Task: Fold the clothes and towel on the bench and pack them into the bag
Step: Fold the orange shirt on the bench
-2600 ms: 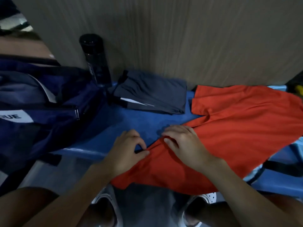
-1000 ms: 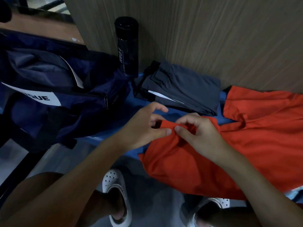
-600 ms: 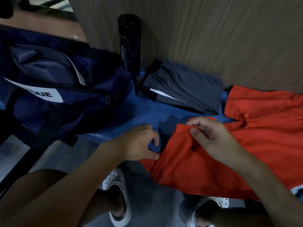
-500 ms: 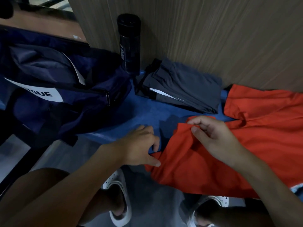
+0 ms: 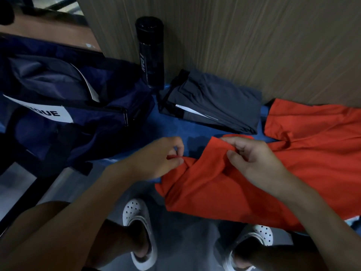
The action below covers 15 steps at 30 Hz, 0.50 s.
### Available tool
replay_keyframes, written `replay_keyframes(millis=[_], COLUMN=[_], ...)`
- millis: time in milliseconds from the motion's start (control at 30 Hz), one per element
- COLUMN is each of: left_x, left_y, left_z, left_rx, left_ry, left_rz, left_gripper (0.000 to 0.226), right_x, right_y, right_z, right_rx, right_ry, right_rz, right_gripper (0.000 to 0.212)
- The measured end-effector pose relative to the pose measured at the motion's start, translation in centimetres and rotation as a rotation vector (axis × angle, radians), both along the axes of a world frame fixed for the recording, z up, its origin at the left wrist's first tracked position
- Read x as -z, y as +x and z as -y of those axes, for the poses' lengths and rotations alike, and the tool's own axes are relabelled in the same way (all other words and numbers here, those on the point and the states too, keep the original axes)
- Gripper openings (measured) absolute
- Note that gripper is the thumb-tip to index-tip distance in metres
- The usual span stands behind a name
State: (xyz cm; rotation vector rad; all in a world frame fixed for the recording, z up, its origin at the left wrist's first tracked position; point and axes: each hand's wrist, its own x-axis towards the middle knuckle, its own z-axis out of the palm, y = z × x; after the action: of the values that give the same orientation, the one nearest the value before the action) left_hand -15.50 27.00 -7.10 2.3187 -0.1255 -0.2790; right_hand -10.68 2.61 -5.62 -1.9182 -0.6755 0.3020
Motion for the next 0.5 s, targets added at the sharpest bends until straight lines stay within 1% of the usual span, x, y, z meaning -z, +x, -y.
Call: replay_keyframes(millis=[100, 200, 267, 333, 433, 500], left_x=[-0.9, -2.4, -3.3, -3.9, -4.5, -5.0], left_y=[0.6, 1.0, 1.0, 0.9, 0.7, 0.7], left_z=[0.1, 0.4, 0.6, 0.7, 0.8, 0.9], left_rx=[-0.116, -0.246, -0.3, -0.324, -0.31, -0.284], left_ry=[-0.166, -0.376, -0.525, -0.681, -0.763, -0.787], left_rz=[0.093, 0.177, 0.167, 0.129, 0.118, 0.126], left_gripper=[0.024, 0.026, 0.027, 0.028, 0.031, 0.031], right_x=[-1.2, -3.1, -4.0, -4.4, -4.9, -5.5], right_y=[-0.7, -1.6, -2.1, -2.3, -2.5, -2.6], right_z=[-0.7, -1.8, -2.5, -3.1, -3.6, -3.9], right_rx=[-0.028, -0.08, -0.112, -0.112, -0.148, -0.185], right_ry=[0.019, 0.118, 0.141, 0.116, 0.052, 0.008], right_rz=[-0.008, -0.006, -0.009, -0.024, -0.067, -0.033], right_gripper=[0.049, 0.04, 0.043, 0.045, 0.045, 0.034])
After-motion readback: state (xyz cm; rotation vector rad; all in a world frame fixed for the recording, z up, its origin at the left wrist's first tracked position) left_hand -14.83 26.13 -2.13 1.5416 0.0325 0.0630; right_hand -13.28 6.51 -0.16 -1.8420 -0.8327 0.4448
